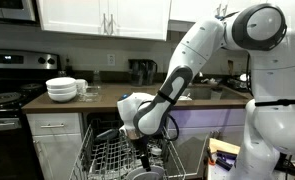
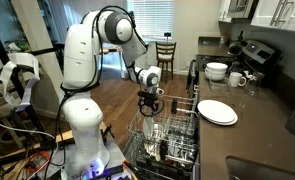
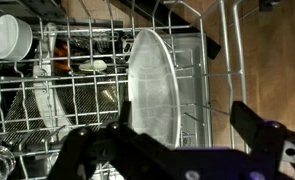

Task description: Pick up the white plate from the dishwasher and position it among the white plates on the counter

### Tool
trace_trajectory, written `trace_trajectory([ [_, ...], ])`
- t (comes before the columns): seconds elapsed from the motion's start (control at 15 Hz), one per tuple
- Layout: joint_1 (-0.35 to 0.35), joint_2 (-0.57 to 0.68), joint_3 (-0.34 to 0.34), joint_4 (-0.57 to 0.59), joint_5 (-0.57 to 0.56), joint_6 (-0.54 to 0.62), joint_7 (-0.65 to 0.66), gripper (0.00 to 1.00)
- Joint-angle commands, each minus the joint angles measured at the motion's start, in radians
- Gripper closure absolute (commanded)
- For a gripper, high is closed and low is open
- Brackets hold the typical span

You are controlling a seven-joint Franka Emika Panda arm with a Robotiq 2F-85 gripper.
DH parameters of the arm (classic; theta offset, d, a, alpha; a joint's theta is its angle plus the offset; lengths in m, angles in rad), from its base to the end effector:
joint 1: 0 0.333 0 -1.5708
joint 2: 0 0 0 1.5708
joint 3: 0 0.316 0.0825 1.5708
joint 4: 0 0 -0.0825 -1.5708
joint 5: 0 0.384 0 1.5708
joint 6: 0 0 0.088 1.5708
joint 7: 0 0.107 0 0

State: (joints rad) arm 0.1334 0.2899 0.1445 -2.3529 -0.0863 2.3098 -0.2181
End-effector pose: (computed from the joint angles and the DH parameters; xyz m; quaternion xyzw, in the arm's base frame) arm 0.4556 0.1316 0.1860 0.9473 0.2753 -0.1632 0.0108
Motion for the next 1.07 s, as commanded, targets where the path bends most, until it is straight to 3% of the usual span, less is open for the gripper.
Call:
trace_trajectory([
  [0.0,0.013,0.006,-0.010,0.003,-0.054,0.022,0.042,0.00],
  [0.33,0.023,0.021,-0.015,0.005,-0.144,0.087,0.059,0.00],
  [0.67,0.018,0.057,-0.016,0.001,-0.149,0.167,0.049,0.00],
  [0.8,0.017,0.078,-0.019,0.001,-0.149,0.207,0.048,0.08],
  [0.93,0.018,0.098,-0.026,0.001,-0.152,0.239,0.051,0.31],
  [1.0,0.018,0.107,-0.028,0.002,-0.149,0.254,0.050,0.36],
])
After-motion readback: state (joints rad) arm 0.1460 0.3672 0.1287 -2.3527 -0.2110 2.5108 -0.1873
